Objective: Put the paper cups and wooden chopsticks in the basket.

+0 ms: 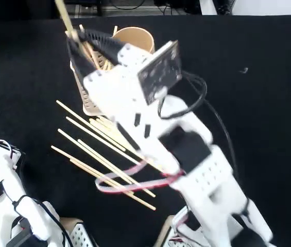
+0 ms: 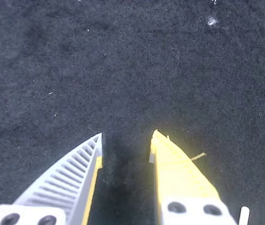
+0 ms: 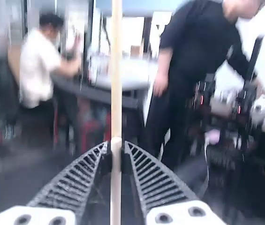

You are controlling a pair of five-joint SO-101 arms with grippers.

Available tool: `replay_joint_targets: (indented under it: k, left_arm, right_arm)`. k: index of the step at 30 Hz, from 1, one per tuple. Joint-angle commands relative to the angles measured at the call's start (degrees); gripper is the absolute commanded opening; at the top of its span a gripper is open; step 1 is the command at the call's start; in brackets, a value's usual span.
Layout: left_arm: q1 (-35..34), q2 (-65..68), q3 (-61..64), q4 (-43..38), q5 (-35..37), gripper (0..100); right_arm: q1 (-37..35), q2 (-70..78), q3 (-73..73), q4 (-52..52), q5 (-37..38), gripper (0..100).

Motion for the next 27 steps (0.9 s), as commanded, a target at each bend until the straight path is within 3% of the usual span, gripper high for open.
replay_joint_targets:
  k: [1, 7, 13, 24, 27]
  left_arm:
    - [0.66, -1.41, -0.84, -0.53, -0.53, 17]
    - [0.66, -1.41, -0.84, -0.53, -0.53, 17]
    - [0.75, -1.41, -0.84, -0.79, -0.53, 17]
    - [0.75, -1.41, -0.84, -0.79, -0.53, 17]
    - [0.75, -1.41, -0.84, -0.79, -0.53, 17]
  right_arm:
    - [2.64, 5.76, -5.41, -11.78, -1.41, 1.1]
    - [7.38, 16.04, -10.15, -20.13, -1.41, 1.1]
    - [10.02, 24.22, -16.66, -20.13, -1.41, 1.1]
    - [9.76, 26.86, -3.82, -19.52, -1.93, 1.6]
    - [9.76, 25.01, -3.47, -12.4, -1.93, 8.0]
